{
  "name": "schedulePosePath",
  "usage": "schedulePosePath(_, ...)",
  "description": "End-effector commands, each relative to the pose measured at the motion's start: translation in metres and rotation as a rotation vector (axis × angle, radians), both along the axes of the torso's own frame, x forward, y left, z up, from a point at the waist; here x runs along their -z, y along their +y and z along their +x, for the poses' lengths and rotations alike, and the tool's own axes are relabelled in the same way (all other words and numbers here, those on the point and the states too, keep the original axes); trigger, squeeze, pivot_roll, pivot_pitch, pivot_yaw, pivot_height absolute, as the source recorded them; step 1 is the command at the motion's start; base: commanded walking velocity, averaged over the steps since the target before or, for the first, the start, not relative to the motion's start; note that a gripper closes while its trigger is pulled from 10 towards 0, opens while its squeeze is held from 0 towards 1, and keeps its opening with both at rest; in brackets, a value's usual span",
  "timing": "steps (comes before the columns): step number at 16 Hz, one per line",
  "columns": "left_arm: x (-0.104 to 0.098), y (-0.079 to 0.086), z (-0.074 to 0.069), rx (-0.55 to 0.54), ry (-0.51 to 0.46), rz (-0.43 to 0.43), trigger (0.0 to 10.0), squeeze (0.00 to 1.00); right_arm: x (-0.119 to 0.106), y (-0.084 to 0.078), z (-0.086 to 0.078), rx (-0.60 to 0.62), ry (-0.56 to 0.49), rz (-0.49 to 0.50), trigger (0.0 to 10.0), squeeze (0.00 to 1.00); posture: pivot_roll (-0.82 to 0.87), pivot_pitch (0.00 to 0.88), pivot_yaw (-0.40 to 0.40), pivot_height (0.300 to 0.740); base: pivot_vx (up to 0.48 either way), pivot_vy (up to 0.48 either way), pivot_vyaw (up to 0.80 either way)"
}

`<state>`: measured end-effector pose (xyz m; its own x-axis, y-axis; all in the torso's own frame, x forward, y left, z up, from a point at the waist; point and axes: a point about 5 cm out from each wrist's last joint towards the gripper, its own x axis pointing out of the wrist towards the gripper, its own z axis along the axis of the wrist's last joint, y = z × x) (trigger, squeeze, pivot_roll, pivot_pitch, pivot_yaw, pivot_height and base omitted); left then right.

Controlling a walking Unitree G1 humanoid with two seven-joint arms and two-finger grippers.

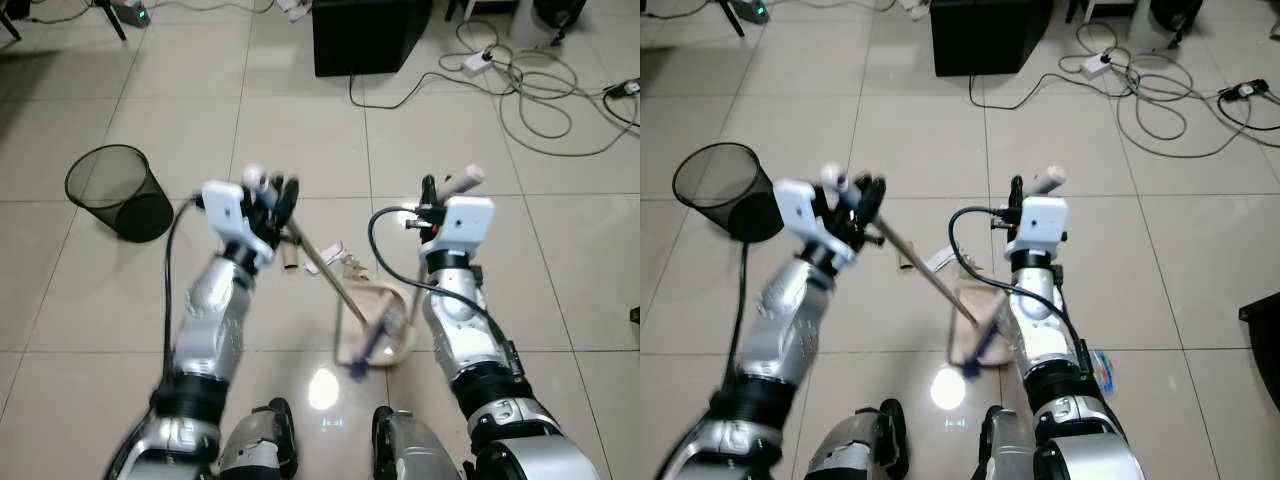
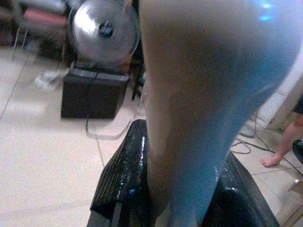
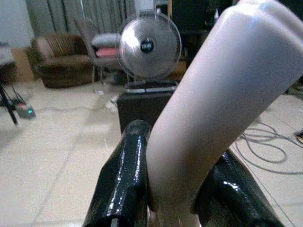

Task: Sweep floor

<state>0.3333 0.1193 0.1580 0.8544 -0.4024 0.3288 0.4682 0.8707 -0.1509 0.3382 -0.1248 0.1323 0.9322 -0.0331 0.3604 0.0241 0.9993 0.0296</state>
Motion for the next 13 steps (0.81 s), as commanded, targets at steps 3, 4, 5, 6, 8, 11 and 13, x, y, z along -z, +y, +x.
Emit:
schedulePosePath(3,-0.029,0.011,0.018,0.059,-0.036,0.102,10.0,0.0,-0.012,-0.009,0.0,-0.044,-0.05,0.047,10.0,0.0,-0.01,0.037,0.043,0.74,0.0,0.0,0.0)
schedulePosePath(4,-0.032,0.014,0.021,0.063,-0.024,0.15,10.0,0.0,-0.012,-0.012,0.0,-0.045,-0.048,0.052,10.0,0.0,-0.01,0.026,0.042,0.74,0.0,0.0,0.0)
schedulePosePath(5,-0.037,0.019,0.023,0.073,-0.026,0.18,10.0,0.0,-0.012,-0.014,0.001,-0.042,-0.044,0.059,10.0,0.0,-0.01,0.011,0.04,0.74,0.0,0.0,0.0)
schedulePosePath(6,-0.044,0.03,0.027,0.046,-0.032,0.232,10.0,0.0,-0.013,-0.018,0.001,-0.051,-0.036,0.08,10.0,0.0,-0.02,0.001,0.041,0.74,0.0,0.0,0.0)
schedulePosePath(8,-0.061,0.053,0.033,-0.048,-0.072,0.24,10.0,0.0,-0.015,-0.02,0.002,-0.062,-0.025,0.114,10.0,0.0,-0.02,0.0,0.038,0.74,0.0,0.0,0.0)
schedulePosePath(11,-0.082,0.083,0.041,-0.199,-0.063,0.217,10.0,0.0,-0.014,-0.027,0.004,-0.049,0.002,0.157,10.0,0.0,-0.02,0.0,0.035,0.74,0.0,0.0,0.0)
schedulePosePath(13,-0.093,0.105,0.043,-0.309,-0.06,0.268,10.0,0.0,-0.015,-0.033,0.003,-0.035,0.002,0.192,10.0,0.0,-0.03,0.0,0.046,0.74,0.0,0.0,0.0)
